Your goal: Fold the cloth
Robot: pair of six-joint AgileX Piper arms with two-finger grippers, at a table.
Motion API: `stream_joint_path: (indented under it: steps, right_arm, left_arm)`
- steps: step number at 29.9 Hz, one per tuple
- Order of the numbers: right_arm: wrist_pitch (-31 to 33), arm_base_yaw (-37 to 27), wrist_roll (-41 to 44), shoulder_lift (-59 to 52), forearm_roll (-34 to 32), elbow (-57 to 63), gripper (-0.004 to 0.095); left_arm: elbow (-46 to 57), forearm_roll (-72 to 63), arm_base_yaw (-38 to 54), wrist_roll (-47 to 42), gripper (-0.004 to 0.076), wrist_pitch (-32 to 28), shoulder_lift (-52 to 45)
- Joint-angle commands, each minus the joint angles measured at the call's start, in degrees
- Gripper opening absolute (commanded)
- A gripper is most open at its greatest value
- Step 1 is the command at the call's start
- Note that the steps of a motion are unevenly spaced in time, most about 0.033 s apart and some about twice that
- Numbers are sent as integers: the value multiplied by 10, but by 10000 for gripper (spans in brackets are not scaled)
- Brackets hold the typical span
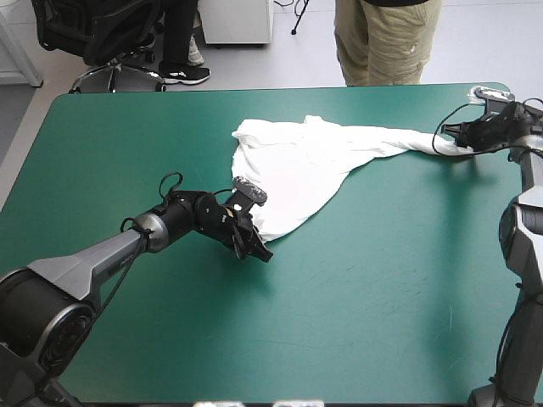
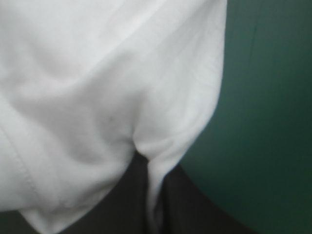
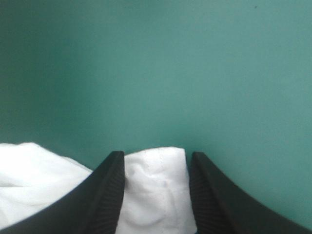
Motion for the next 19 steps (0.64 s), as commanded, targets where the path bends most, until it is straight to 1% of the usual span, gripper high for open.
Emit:
stream_joint_path:
  steps: [1,2,3,5,6,7,11,15,19]
  right_arm:
    - [-12,-5,1,-27,-2,-14,372]
    - [-9,-5,1,-26,-2,-14,340]
    - [-3,-5,1,-26,-2,-14,280]
    - [6,-5,-8,-26,-2,-14,97]
    - [9,-5,-16,-26,-2,-15,-26]
    - [9,-5,-17,-26,-2,-15,-1]
    - [-9,-5,-14,-43,13,-15,3]
    - [-44,-5,-30,-93,79,-15,3]
    - [-52,-5,-73,-152,161,-15,3]
  left_arm:
    - [3,-24,-9,-4,-9,35,2]
    - [3,-24,-9,-4,-9,35,2]
    - [3,-24,-9,-4,-9,35,2]
    - [3,-24,-9,-4,-9,35,2]
    - [3,-24,-9,-4,-9,34,0]
    - [3,-22,-9,-4,-9,31,-2]
    - [3,-22,-9,-5,-9,9,-27]
    - [3,-22,-9,-5,-9,6,-58]
    - [3,-22,-9,-7,-9,10,-88]
